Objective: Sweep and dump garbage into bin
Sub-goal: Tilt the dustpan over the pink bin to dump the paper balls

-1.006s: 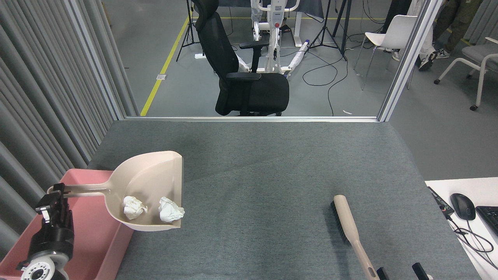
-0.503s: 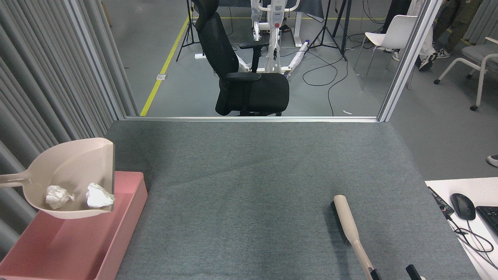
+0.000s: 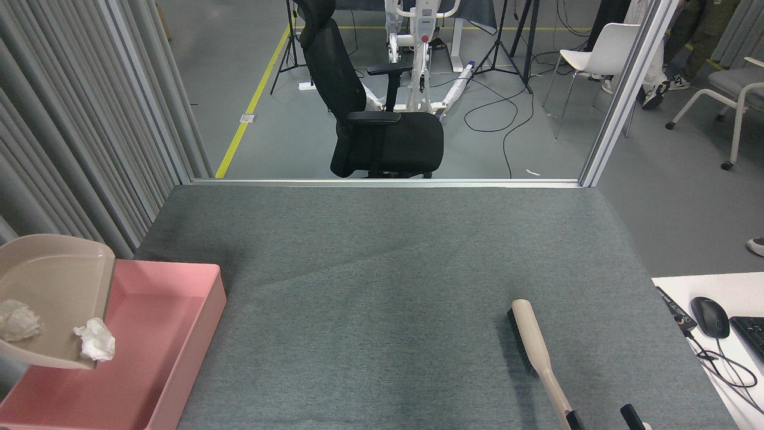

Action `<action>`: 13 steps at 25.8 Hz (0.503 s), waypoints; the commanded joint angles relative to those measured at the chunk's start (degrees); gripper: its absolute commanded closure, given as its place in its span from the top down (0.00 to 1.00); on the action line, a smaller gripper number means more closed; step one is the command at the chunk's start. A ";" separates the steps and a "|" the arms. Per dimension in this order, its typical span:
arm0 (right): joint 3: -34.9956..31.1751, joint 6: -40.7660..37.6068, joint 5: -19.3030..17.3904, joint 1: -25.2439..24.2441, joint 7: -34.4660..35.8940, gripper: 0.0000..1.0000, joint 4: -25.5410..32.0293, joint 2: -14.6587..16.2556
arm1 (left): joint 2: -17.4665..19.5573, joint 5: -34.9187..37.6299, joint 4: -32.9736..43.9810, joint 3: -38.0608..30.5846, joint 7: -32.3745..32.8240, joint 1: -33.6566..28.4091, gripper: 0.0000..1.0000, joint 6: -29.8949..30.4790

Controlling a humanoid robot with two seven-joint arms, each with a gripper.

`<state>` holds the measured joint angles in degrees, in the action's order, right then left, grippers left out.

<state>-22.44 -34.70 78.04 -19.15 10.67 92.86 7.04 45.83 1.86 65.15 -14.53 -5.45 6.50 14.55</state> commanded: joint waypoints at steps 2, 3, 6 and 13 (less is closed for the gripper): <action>-0.06 -0.02 -0.08 -0.01 0.23 0.99 0.04 -0.01 | 0.66 10.53 0.86 0.02 0.00 0.36 0.10 0.92; -0.06 -0.02 -0.08 -0.01 0.23 0.99 -0.05 -0.01 | 1.10 11.76 0.95 -0.06 0.00 0.45 0.10 0.92; -0.06 -0.02 -0.08 -0.01 0.23 0.99 0.04 -0.01 | 2.15 11.94 1.91 -0.24 0.17 0.53 0.11 0.74; -0.15 -0.02 0.01 0.08 0.23 0.99 0.04 -0.01 | 5.67 -21.28 2.44 0.55 3.69 -0.52 0.12 0.83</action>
<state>-22.56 -34.74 77.96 -19.08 10.88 92.90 7.02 49.67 -3.15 67.21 -14.85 -3.07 6.77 15.38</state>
